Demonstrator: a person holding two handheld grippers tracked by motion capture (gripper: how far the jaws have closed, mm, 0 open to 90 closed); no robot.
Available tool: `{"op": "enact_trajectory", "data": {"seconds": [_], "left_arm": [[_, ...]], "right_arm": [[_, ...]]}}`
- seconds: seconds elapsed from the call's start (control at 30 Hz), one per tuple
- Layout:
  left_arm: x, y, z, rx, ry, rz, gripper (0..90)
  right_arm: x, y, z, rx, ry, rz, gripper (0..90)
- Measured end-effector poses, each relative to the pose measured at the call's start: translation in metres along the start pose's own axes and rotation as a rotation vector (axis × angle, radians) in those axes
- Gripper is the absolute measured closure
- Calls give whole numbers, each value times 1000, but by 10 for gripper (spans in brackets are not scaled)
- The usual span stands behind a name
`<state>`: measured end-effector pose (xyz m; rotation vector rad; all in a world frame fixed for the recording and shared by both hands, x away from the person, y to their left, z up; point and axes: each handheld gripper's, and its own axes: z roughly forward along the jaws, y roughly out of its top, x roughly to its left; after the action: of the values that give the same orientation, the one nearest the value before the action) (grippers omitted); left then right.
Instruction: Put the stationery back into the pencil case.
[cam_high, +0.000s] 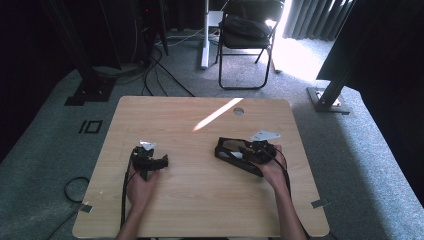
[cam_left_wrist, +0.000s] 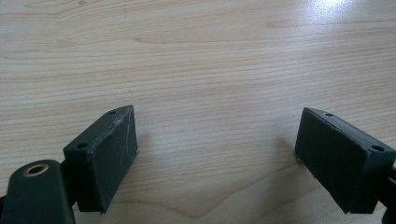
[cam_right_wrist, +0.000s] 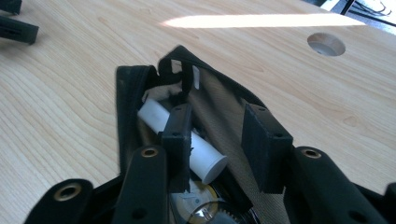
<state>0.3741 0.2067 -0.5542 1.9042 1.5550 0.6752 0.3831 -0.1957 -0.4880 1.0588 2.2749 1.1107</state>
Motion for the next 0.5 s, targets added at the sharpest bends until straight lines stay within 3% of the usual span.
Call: {"op": "enact_trajectory", "data": {"seconds": [0.23, 0.5], "left_arm": [[0, 0, 0, 0, 0, 0, 133], [0, 0, 0, 0, 0, 0, 133]], "right_arm": [[5, 4, -10, -50, -12, 11, 580], [25, 14, -20, -142, 45, 35, 545]]}}
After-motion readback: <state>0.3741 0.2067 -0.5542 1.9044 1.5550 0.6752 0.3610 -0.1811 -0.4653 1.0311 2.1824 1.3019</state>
